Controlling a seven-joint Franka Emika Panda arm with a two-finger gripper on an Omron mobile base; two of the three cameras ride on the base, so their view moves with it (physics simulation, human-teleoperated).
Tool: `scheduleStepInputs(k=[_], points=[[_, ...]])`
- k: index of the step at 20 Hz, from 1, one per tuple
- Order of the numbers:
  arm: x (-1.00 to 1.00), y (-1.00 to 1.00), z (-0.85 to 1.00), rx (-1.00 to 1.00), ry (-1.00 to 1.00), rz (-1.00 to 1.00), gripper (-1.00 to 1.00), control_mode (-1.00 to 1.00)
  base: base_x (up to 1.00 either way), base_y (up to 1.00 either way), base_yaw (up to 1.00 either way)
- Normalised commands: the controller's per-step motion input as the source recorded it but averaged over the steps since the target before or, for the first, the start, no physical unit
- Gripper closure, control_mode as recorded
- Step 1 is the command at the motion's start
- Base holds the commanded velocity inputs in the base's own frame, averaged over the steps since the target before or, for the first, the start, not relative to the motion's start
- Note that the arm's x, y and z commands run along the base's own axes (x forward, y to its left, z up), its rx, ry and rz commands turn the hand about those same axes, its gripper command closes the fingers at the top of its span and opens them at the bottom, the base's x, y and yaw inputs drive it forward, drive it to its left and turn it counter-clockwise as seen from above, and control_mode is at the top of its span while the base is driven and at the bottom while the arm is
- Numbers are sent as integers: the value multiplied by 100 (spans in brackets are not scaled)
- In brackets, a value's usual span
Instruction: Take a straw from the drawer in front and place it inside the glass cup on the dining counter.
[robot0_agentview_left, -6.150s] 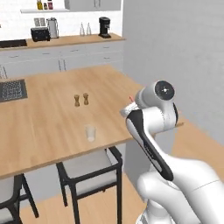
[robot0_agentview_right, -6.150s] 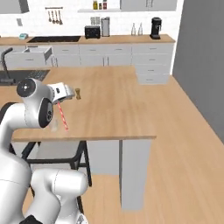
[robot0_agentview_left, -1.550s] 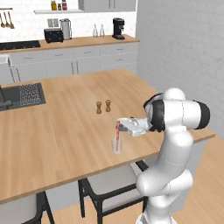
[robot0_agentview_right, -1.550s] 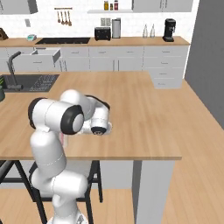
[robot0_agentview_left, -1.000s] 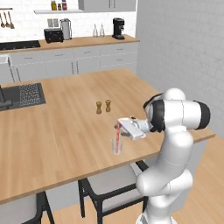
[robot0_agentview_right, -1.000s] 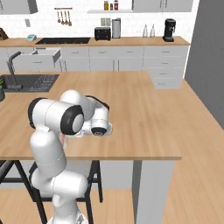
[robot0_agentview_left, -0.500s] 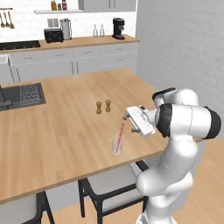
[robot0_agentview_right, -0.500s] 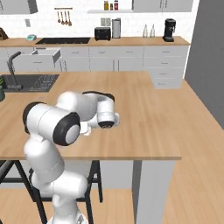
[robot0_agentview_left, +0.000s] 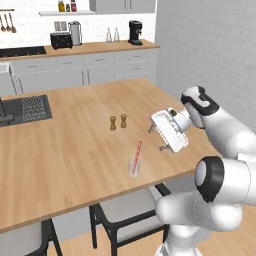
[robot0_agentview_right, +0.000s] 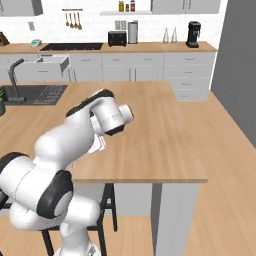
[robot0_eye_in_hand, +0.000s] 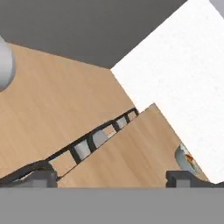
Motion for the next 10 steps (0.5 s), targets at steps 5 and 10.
scheduleStepInputs(k=[5, 10], points=[[-97, 53, 3, -37, -86, 11, -100, -100, 0, 0, 0], [-57, 85, 0, -38, -59, 12, -100, -100, 0, 0, 0]])
